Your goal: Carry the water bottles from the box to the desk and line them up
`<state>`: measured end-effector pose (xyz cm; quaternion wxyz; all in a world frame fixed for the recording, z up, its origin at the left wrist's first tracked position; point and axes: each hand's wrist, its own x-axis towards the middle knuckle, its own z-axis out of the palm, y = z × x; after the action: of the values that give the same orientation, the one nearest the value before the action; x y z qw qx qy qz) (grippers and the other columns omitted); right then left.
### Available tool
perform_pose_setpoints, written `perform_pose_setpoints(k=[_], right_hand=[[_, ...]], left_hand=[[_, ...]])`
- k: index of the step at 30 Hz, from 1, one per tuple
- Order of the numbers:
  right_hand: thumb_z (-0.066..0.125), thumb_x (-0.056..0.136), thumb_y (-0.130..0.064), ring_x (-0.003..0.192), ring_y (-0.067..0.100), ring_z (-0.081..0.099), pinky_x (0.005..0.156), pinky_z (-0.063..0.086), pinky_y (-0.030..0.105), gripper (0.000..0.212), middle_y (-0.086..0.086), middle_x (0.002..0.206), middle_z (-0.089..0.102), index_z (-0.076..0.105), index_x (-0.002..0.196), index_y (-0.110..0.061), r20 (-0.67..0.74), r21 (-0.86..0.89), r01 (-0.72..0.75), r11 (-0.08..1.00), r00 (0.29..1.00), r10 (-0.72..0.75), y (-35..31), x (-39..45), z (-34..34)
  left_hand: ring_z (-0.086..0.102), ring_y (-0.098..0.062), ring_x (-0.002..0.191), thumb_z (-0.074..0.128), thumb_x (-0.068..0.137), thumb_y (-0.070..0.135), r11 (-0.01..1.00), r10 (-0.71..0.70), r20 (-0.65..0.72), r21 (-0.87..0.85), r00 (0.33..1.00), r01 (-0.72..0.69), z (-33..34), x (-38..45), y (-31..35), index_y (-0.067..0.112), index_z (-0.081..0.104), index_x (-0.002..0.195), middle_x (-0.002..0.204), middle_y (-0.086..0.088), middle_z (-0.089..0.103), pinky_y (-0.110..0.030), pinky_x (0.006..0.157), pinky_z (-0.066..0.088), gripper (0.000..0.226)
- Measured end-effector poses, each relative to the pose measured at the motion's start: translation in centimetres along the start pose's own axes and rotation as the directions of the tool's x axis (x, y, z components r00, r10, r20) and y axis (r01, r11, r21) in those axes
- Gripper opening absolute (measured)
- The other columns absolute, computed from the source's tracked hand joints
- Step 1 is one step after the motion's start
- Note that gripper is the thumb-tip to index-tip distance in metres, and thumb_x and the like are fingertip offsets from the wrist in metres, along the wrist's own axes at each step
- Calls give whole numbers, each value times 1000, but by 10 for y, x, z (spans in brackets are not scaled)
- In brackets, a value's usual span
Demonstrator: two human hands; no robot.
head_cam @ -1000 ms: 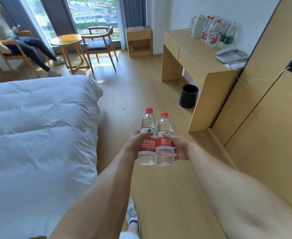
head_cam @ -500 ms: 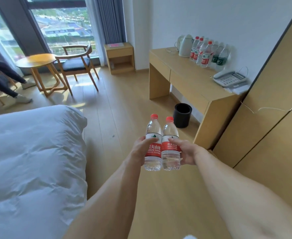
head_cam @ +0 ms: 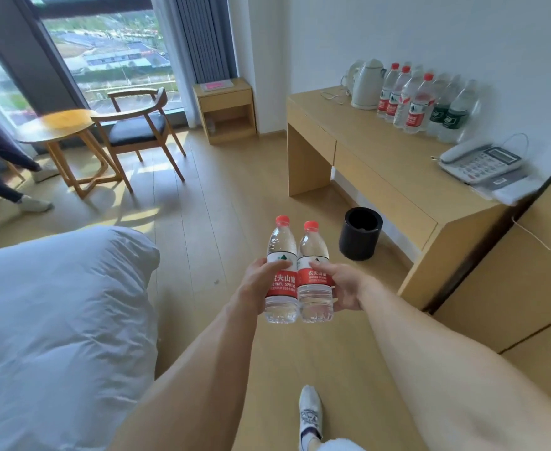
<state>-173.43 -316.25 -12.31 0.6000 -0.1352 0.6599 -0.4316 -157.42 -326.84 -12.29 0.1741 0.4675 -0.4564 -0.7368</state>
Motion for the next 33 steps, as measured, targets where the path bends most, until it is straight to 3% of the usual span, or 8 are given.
perform_pose_setpoints(k=[4, 10, 16, 23, 25, 28, 30, 33], right_hand=[[69, 89, -46, 102, 29, 70, 81, 57, 48, 45, 10, 111, 74, 63, 121, -15, 48, -12, -27, 1000, 998, 27, -61, 59, -13], [69, 89, -46, 103, 30, 70, 78, 58, 47, 45, 10, 113, 74, 64, 122, -16, 88, -16, -18, 1000, 996, 19, -135, 123, -34], [69, 89, -46, 106, 32, 69, 89, 55, 53, 47, 13, 115, 73, 63, 123, -14, 65, 7, -11, 1000, 998, 10, -180, 174, -59], [69, 90, -45, 108, 33, 69, 89, 56, 56, 44, 13, 116, 72, 64, 123, -16, -38, 73, 20, 997, 999, -18, -231, 237, -97], [70, 90, -45, 109, 34, 68, 92, 54, 60, 42, 12, 117, 73, 64, 123, -20, -72, 97, 38, 995, 997, -32, -250, 259, -111], [72, 87, -47, 109, 35, 69, 91, 54, 61, 43, 11, 114, 74, 65, 123, -25, -137, 126, 72, 989, 989, -54, -282, 289, -131], [74, 85, -48, 104, 34, 71, 87, 56, 60, 43, 10, 109, 76, 66, 120, -25, -194, 170, 87, 982, 979, -53, -305, 303, -141], [74, 85, -46, 88, 28, 76, 71, 61, 49, 43, 9, 99, 78, 65, 118, -20, -255, 238, 122, 964, 965, -59, -333, 319, -152]], left_hand=[[72, -36, 89, 77, 85, 12, 1000, -18, -59, -10, 998, 18, 3, 61, 44, 14, 57, 107, 105, -19, 69, -55, 86, 59, 30], [72, -35, 91, 77, 85, 12, 1000, -5, -86, -31, 996, 3, 14, 137, 103, 11, 55, 120, 108, -20, 69, -54, 86, 59, 41], [73, -36, 93, 79, 82, 12, 1000, -27, -61, -7, 998, 26, 29, 207, 141, 12, 56, 121, 109, -21, 70, -55, 84, 60, 45], [75, -33, 81, 78, 83, 10, 998, -46, 56, 40, 997, 43, 55, 308, 186, 14, 61, 107, 97, -18, 74, -48, 73, 62, 30], [76, -33, 81, 78, 83, 10, 997, -37, 102, 66, 994, 30, 66, 342, 205, 12, 63, 110, 97, -18, 75, -46, 71, 62, 31], [75, -37, 91, 78, 83, 11, 994, -39, 184, 103, 982, 20, 83, 394, 237, 8, 62, 120, 103, -21, 75, -52, 79, 62, 40], [76, -34, 86, 79, 82, 12, 990, -49, 220, 142, 974, 18, 94, 426, 259, 10, 64, 116, 95, -17, 77, -50, 77, 63, 37], [77, -32, 83, 79, 81, 13, 982, -68, 292, 191, 954, 11, 111, 471, 289, 10, 65, 114, 93, -16, 77, -51, 78, 62, 36]])
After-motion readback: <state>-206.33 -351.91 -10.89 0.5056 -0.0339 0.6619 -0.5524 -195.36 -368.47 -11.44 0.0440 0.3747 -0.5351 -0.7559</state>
